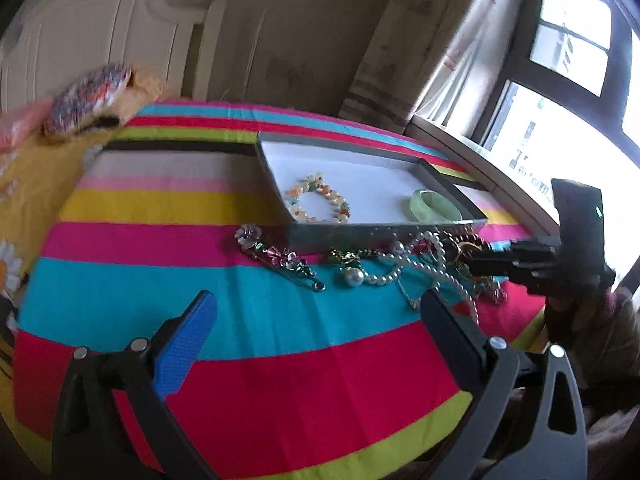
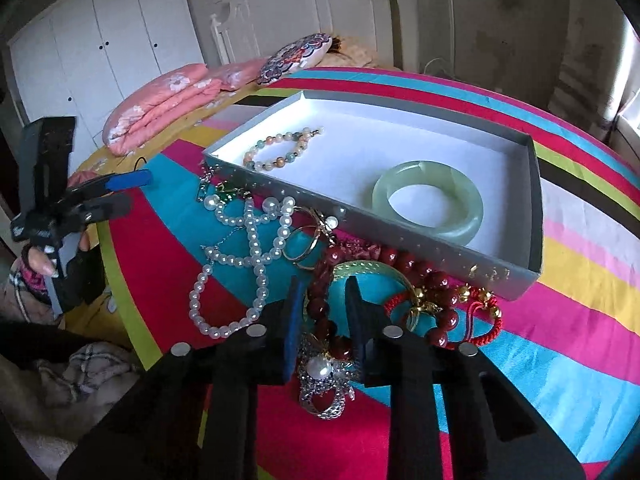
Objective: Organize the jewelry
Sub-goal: 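Withdraw both grippers from the tray back toward the jewelry pile, then grasp the silver chain with green stones with the left gripper while the right grasps the dark red bead bracelet, then lower the silver chain and red bead bracelet into the tray and open both grippers, then withdraw both grippers from the tray toward the remaining jewelry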
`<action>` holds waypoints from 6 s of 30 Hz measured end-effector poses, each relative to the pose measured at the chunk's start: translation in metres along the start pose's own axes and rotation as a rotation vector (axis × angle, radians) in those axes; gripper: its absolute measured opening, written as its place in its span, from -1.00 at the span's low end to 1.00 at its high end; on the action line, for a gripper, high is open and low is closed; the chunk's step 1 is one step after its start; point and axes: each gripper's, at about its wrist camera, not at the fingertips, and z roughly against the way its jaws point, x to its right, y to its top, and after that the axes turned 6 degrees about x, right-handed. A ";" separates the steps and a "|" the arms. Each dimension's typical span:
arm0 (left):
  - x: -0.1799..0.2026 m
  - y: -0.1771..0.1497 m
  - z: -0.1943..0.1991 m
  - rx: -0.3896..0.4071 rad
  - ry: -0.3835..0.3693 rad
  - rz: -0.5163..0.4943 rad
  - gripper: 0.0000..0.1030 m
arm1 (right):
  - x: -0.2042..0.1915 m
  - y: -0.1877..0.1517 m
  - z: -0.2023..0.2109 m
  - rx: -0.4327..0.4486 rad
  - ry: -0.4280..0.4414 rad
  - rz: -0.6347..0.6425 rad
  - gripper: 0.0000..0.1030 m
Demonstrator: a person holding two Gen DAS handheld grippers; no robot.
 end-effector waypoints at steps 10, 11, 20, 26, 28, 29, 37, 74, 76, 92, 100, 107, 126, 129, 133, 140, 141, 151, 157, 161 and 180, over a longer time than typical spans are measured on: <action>0.021 0.017 -0.040 -0.062 0.288 -0.058 0.82 | 0.004 -0.005 0.003 0.041 -0.055 -0.031 -0.75; 0.022 0.020 -0.047 -0.079 0.331 -0.064 0.79 | 0.004 -0.005 0.003 0.042 -0.056 -0.030 -0.75; 0.000 0.010 -0.037 -0.113 0.427 -0.008 0.54 | 0.006 -0.007 0.006 0.067 -0.050 -0.041 -0.75; 0.000 0.013 -0.037 -0.114 0.356 0.002 0.48 | 0.011 -0.005 0.009 0.072 -0.037 -0.066 -0.75; 0.008 0.014 -0.048 -0.119 0.373 -0.037 0.48 | 0.012 -0.005 0.009 0.069 -0.033 -0.075 -0.74; 0.011 0.014 -0.052 -0.124 0.387 -0.060 0.43 | 0.012 -0.004 0.009 0.066 -0.036 -0.078 -0.74; 0.013 0.008 -0.043 -0.095 0.354 -0.095 -0.67 | 0.006 -0.005 0.006 0.044 -0.052 -0.041 -0.72; 0.036 -0.012 -0.035 -0.059 0.226 -0.140 -0.86 | 0.041 0.005 0.089 0.401 0.031 -0.291 -0.76; 0.038 -0.011 -0.030 -0.049 0.219 -0.138 -0.86 | 0.041 0.006 0.091 0.411 0.025 -0.294 -0.76; 0.075 0.042 -0.033 0.020 0.128 -0.197 -0.86 | 0.048 0.043 0.075 0.392 -0.051 -0.265 -0.76; 0.085 0.078 -0.069 0.011 0.130 -0.234 -0.86 | 0.073 0.075 0.046 0.371 -0.126 -0.270 -0.76; 0.087 0.099 -0.108 -0.023 0.153 -0.252 -0.86 | 0.090 0.098 0.021 0.339 -0.202 -0.263 -0.76; 0.079 0.092 -0.192 -0.153 0.293 -0.272 -0.70 | 0.051 0.121 -0.081 0.101 -0.307 -0.002 -0.75; 0.078 0.092 -0.183 -0.132 0.279 -0.265 0.39 | 0.041 0.121 -0.080 0.099 -0.272 0.007 -0.56; 0.075 0.094 -0.162 -0.090 0.278 -0.252 0.50 | 0.046 0.123 -0.058 0.153 -0.263 -0.031 -0.50; 0.066 0.089 -0.116 0.002 0.335 -0.246 0.95 | 0.071 0.118 0.006 0.280 -0.261 -0.136 0.08; 0.065 0.087 -0.110 0.006 0.331 -0.241 0.95 | 0.072 0.115 0.014 0.289 -0.262 -0.141 0.09; 0.054 0.041 -0.050 0.038 0.292 -0.251 0.95 | 0.050 0.052 0.070 0.383 -0.211 -0.116 0.67; 0.044 0.023 -0.036 0.065 0.246 -0.203 0.95 | 0.035 0.013 0.062 0.268 -0.264 -0.075 0.67; 0.036 0.024 -0.041 0.036 0.223 -0.151 0.95 | 0.027 -0.003 0.046 0.203 -0.243 -0.084 0.67; 0.040 0.020 -0.045 0.018 0.193 -0.163 0.95 | -0.011 0.022 -0.022 0.007 -0.186 -0.060 -0.38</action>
